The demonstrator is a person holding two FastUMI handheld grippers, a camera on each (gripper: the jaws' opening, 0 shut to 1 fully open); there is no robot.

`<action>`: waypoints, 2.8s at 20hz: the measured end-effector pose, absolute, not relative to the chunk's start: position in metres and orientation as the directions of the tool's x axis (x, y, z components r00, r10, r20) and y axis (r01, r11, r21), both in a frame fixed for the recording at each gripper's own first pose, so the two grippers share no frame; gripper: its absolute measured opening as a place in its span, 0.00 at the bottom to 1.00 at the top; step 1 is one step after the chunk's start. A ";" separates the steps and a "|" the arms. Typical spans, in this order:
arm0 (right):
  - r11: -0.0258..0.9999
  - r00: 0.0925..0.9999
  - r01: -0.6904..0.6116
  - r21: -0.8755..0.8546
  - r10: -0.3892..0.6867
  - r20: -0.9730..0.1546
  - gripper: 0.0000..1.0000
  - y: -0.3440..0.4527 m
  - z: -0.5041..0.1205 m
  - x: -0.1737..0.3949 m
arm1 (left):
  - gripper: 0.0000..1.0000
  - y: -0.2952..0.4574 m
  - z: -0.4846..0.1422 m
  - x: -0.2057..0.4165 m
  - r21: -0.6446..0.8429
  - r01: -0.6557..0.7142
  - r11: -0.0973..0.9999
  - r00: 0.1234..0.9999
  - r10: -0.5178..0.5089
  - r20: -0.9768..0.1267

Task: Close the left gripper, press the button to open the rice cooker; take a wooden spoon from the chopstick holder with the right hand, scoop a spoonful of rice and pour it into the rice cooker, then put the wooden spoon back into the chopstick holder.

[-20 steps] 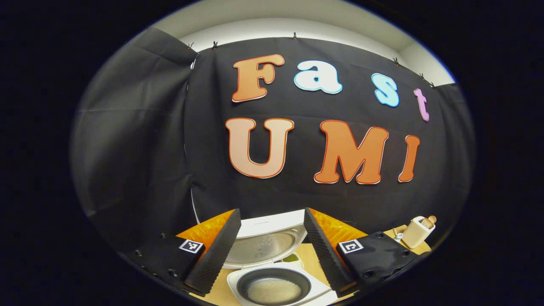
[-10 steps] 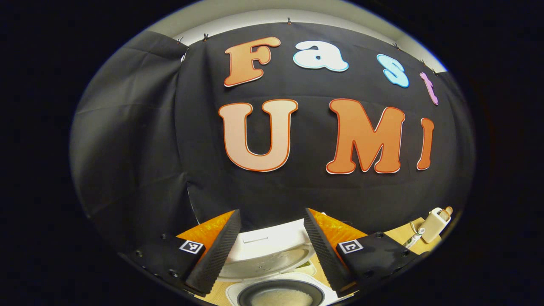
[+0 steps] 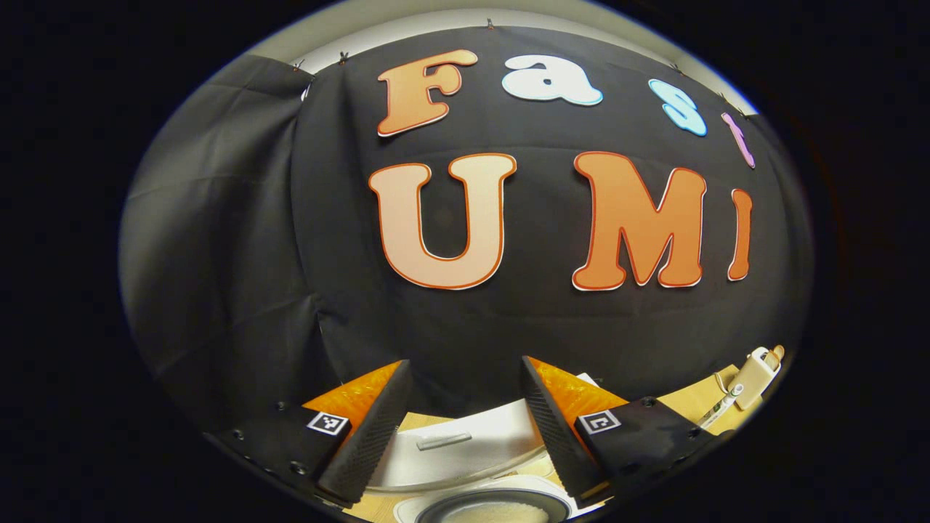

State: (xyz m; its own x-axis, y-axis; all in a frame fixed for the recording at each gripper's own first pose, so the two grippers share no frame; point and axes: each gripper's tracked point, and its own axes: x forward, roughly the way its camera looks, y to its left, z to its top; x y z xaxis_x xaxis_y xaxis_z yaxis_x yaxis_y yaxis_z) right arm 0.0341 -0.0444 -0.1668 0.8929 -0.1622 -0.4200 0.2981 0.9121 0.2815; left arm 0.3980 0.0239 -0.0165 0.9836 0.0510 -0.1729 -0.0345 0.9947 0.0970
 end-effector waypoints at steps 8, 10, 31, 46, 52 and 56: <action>0.910 0.881 0.293 0.294 -0.138 -0.452 0.95 -0.049 -0.178 0.029 | 0.99 0.003 -0.032 0.354 -0.009 0.008 1.000 0.960 -0.010 -0.279; 0.909 0.881 0.282 0.306 -0.119 -0.458 0.95 -0.047 -0.181 0.026 | 0.99 -0.004 -0.038 0.335 -0.034 0.018 0.999 0.953 -0.027 -0.302; 0.953 0.886 0.166 0.252 -0.032 -0.463 0.95 -0.049 -0.180 -0.010 | 1.00 -0.045 -0.173 0.198 -0.087 0.031 0.996 0.911 -0.065 -0.408; 0.923 0.862 0.231 0.309 -0.046 -0.505 0.95 -0.070 -0.196 -0.018 | 1.00 -0.047 -0.250 0.186 0.097 -0.012 0.995 0.881 0.056 -0.471; 0.940 0.877 0.195 0.278 -0.041 -0.478 0.95 -0.067 -0.185 -0.016 | 1.00 -0.052 -0.241 0.185 0.064 0.008 0.998 0.883 0.023 -0.468; 0.952 0.896 0.173 0.251 -0.047 -0.441 0.94 -0.069 -0.164 -0.010 | 1.00 -0.050 -0.203 0.168 0.013 0.007 1.000 0.909 -0.001 -0.417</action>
State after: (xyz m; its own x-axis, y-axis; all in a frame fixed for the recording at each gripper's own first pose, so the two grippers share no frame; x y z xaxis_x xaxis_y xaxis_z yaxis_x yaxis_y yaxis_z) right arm -0.0101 -0.0690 -0.1644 0.8964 -0.0467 -0.4409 0.1730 0.9524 0.2510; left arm 0.1681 -0.0503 -0.2031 0.9088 -0.0007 -0.4172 0.0068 0.9999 0.0132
